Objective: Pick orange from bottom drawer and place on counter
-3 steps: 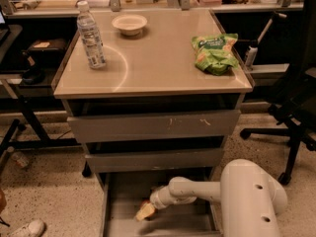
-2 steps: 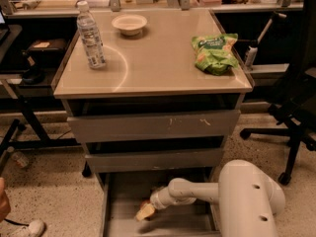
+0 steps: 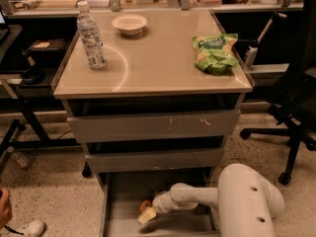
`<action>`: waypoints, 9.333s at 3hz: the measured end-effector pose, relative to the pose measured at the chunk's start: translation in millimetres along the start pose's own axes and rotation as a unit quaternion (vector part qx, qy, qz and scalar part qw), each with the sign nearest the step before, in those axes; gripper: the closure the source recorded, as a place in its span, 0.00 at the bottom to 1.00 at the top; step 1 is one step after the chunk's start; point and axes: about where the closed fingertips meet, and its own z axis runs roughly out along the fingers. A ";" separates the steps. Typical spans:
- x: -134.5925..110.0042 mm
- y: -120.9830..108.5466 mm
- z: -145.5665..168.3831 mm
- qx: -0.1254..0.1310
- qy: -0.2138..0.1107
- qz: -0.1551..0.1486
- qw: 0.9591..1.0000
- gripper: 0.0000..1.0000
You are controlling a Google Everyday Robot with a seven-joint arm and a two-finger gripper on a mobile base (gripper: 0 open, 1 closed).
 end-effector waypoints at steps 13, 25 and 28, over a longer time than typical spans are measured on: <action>-154.0 142.1 -284.5 0.000 -0.051 0.042 0.998 1.00; -336.4 170.1 -521.9 0.005 -0.107 -0.068 0.992 1.00; -382.0 96.9 -549.8 0.024 -0.118 -0.049 0.991 1.00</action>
Offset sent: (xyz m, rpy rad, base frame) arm -0.0064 -0.0034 -0.0095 0.0036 0.0214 -0.0219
